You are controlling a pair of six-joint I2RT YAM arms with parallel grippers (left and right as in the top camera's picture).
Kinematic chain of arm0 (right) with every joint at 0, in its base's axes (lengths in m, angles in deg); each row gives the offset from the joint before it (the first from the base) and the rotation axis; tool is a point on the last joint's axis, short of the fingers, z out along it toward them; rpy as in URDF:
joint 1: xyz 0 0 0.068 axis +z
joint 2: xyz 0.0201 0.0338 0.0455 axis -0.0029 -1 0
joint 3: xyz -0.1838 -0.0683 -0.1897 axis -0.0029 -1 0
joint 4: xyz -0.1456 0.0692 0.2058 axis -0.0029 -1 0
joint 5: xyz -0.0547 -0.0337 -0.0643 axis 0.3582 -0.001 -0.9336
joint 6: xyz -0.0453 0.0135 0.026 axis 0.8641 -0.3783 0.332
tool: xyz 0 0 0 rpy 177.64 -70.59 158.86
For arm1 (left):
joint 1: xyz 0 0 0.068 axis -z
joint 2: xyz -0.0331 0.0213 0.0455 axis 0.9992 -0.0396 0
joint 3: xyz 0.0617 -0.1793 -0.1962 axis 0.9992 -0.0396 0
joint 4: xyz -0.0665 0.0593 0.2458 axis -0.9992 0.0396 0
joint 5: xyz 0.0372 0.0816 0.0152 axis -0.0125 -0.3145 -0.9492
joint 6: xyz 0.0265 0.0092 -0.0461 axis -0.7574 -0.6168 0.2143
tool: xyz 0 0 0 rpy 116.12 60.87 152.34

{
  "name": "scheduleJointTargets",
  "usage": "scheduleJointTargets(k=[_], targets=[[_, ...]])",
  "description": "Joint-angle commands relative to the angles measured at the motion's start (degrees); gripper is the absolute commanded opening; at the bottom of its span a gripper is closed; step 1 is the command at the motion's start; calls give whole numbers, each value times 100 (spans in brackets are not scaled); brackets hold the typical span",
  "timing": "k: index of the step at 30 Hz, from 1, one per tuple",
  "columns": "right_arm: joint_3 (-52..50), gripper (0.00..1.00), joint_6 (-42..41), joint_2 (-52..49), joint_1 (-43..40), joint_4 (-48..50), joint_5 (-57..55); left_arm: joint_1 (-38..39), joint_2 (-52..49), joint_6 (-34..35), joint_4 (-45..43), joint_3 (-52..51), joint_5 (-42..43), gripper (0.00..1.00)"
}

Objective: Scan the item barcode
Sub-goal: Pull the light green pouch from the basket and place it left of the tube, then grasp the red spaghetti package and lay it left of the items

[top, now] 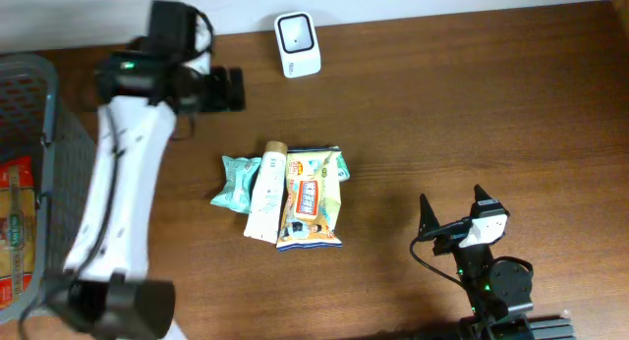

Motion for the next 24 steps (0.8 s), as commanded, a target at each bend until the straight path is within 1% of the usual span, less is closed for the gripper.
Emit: scheduleJointTargets(k=[1, 2, 3, 4, 5, 7, 9, 10, 11, 13, 15, 16, 18, 19, 20, 21, 22, 24], targets=[[-42, 98, -24, 44, -35, 0, -50, -463, 841, 227, 74, 616, -1862, 99], [-42, 98, -24, 44, -35, -2, -50, -743, 997, 533, 83, 616, -2243, 99], [-42, 98, -24, 44, -35, -2, -50, -1141, 1078, 761, 101, 616, -2446, 99], [-42, 98, -24, 44, -35, 0, -50, -1513, 1086, 857, 103, 616, -2483, 99], [-42, 98, -24, 44, -35, -2, -50, -2065, 1067, 935, 81, 551, -2481, 99], [-42, 98, -24, 44, -35, 0, -50, -2876, 1056, 957, -94, 190, -2481, 100], [-42, 98, -24, 44, -35, 0, -50, -3519, 1054, 957, -409, -369, -2474, 100], [-42, 98, -24, 44, -35, -2, -50, -3884, 1054, 857, -708, -809, -2339, 99], [-42, 98, -24, 44, -35, 0, -50, -4162, 1051, 398, -1137, -1276, -1895, 98], [-42, 98, -24, 44, -35, -2, -50, -4450, 1023, -94, -1753, -1954, -1471, 97], [-42, 98, -24, 44, -35, -2, -50, -4662, 918, -713, -2463, -2691, -1421, 96], [-42, 98, -24, 44, -35, -2, -50, -4745, 848, -1003, -2723, -2938, -1423, 94], [-42, 98, -24, 44, -35, 0, -50, -4889, 619, -1727, -2997, -3176, -1421, 88], [-42, 98, -24, 44, -35, -2, -50, -4968, 420, -2017, -3016, -3185, -1423, 88], [-42, 98, -24, 44, -35, 0, -50, -5034, 236, -2175, -3080, -3185, -1421, 91], [-42, 98, -24, 44, -35, 0, -50, -5073, 105, -2210, -3139, -3185, -1423, 97], [-42, 98, -24, 44, -35, 0, -50, -5143, -85, -2210, -3213, -3185, -1423, 100], [-42, 98, -24, 44, -35, 0, -50, -5287, -341, -2227, -3246, -3185, -1421, 100]])
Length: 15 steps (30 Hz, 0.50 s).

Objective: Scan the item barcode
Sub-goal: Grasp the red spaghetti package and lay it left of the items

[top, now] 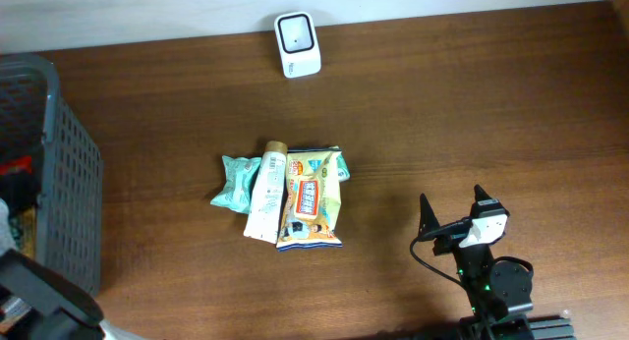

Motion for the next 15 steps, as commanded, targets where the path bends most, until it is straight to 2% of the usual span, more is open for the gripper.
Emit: scheduleJointTargets(k=[1, 6, 9, 10, 11, 12, 14, 15], targets=[[-42, 98, -24, 39, -35, 0, -50, -236, -415, -243, -37, -42, 46, 100], [-42, 98, -24, 39, -35, 0, -50, -363, -916, -522, 74, -52, 48, 98], [-42, 98, -24, 39, -35, 0, -50, -363, -1088, -520, 201, -57, 160, 86], [-42, 98, -24, 39, -35, 0, -50, -363, -1108, -516, 225, -57, 177, 65], [-42, 98, -24, 39, -35, -2, -50, -363, -1108, -516, 225, -57, 175, 55], [-42, 98, -24, 39, -35, -2, -50, -363, -1108, -514, 225, -57, 177, 51], [-42, 98, -24, 39, -35, -2, -50, -363, -1104, -514, 247, -57, 195, 32], [-42, 98, -24, 39, -35, -2, -50, -361, -1104, -514, 269, -57, 195, 17]])
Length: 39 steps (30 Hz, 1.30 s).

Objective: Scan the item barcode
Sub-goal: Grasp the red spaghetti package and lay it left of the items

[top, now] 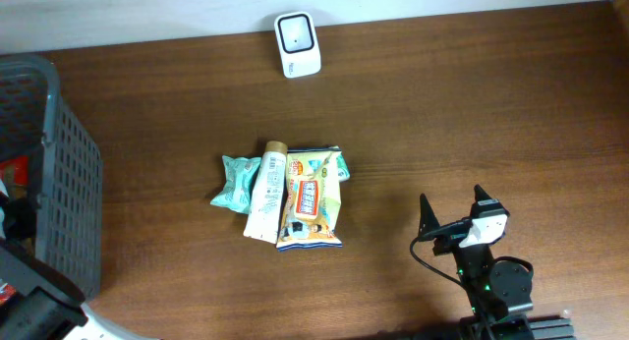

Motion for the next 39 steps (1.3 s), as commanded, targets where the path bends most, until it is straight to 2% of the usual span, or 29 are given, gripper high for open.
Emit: scheduleJointTargets(k=[1, 2, 6, 8, 10, 13, 18, 22, 26, 27, 30, 34, 37, 39], targets=[[-42, 99, -24, 39, -35, 0, -50, -20, -223, 83, 92, -74, 299, 4], [-42, 98, -24, 39, -35, 0, -50, -17, -223, 83, 98, -74, 302, 0], [-42, 98, -24, 39, -35, -2, -50, 52, 59, 127, 254, 50, 304, 0], [-42, 98, -24, 39, -35, -2, -50, 173, 675, 428, 262, 122, 393, 0], [-42, 98, -24, 39, -35, 0, -50, 284, 1401, 433, 179, 234, 885, 0], [-42, 98, -24, 39, -35, 0, -50, 476, 2267, 721, -343, 308, 925, 0], [-42, 98, -24, 39, -35, 0, -50, 1405, 3877, 728, -1414, 310, 1078, 0], [-42, 98, -24, 39, -35, 0, -50, 2903, 4562, 730, -1672, 310, 1123, 0], [-42, 99, -24, 39, -35, 0, -50, 4236, 4210, 774, -509, 293, 1307, 0], [-42, 98, -24, 39, -35, 0, -50, 4481, 3906, 1014, -131, 289, 1307, 0], [-42, 98, -24, 39, -35, 0, -50, 4760, 2874, 1523, 616, 286, 1307, 0], [-42, 98, -24, 39, -35, 0, -50, 4833, 1539, 2815, 1467, 286, 1353, 0], [-42, 98, -24, 39, -35, -2, -50, 5034, 1117, 3112, 1943, 249, 1355, 0], [-42, 99, -24, 39, -35, 0, -50, 5307, 1047, 3121, 1790, -31, 1351, 0]])
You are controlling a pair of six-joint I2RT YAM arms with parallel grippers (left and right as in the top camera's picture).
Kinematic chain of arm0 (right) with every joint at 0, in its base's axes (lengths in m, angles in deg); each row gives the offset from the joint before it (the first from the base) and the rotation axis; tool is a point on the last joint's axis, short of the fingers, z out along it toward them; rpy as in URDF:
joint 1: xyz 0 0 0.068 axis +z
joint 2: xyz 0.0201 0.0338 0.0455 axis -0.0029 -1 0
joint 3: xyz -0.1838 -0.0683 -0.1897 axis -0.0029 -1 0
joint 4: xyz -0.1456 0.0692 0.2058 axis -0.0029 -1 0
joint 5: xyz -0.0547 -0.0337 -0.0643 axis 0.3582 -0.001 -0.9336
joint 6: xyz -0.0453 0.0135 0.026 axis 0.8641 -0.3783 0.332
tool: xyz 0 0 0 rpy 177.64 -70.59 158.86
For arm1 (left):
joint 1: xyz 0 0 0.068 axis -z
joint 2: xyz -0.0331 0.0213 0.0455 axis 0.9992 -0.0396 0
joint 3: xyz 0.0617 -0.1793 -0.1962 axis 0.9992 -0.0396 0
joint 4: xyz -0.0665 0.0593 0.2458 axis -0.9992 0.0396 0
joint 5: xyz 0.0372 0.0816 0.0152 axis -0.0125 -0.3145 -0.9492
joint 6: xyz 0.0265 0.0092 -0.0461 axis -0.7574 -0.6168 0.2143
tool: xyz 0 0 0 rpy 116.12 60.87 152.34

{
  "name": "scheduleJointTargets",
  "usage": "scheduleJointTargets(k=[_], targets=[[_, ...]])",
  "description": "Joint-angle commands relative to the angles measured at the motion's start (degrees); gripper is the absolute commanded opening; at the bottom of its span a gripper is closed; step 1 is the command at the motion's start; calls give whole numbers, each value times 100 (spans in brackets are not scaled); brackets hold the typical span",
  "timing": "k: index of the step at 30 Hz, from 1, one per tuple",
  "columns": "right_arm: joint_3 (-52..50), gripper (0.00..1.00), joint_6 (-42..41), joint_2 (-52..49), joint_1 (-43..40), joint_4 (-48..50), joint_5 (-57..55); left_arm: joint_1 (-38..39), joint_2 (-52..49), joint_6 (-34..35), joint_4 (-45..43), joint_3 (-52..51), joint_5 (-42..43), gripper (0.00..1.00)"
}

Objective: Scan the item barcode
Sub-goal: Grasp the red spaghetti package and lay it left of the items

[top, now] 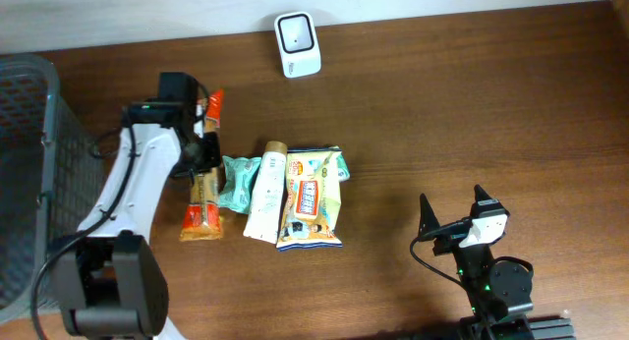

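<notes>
A white barcode scanner (297,45) stands at the table's far edge. My left gripper (205,151) is shut on a long orange and brown packet (200,207), which runs from near the scanner's left down beside the pile. Whether the packet touches the table I cannot tell. In the middle lie a teal packet (234,183), a white tube (264,195) and a yellow snack bag (311,202), side by side. My right gripper (450,220) rests open at the front right, holding nothing.
A grey mesh basket (44,173) stands at the left edge, close to the left arm. The wall runs along the far edge behind the scanner.
The left arm was down at the front left by the basket, its gripper out of sight. Now it reaches over the table with the orange packet in its gripper, just left of the pile.
At first the left gripper was over the table left of the scanner, empty, and an orange packet lay in the basket. Then the arm was at the basket twice. Now it holds the orange packet beside the pile. The right arm stayed still.
</notes>
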Motion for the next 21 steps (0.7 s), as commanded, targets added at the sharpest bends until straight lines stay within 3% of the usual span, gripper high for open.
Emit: scheduleJointTargets(k=[1, 5, 13, 15, 16, 17, 18, 21], targets=[[-42, 98, -26, 39, -35, 0, -50, 413, 22, 323, -323, -286, 2, 0], [-42, 98, -26, 39, -35, 0, -50, 892, 20, 1027, -1150, -1001, 2, 0], [-42, 98, -26, 39, -35, 0, -50, 1290, 20, 1027, -1532, -1032, 2, 0], [-42, 98, -26, 39, -35, -2, -50, 1305, 20, 1027, -1537, -1032, 389, 2], [-42, 98, -26, 39, -35, 0, -50, 1305, 20, 1027, -1537, -1032, 570, 11], [-42, 98, -26, 39, -35, 0, -50, 1305, 20, 1027, -1539, -1032, 669, 49], [-42, 98, -26, 39, -35, -2, -50, 1305, 20, 1021, -1541, -1029, 706, 99], [-42, 98, -26, 39, -35, 0, -50, 1224, 190, 782, -1532, -800, 634, 99]])
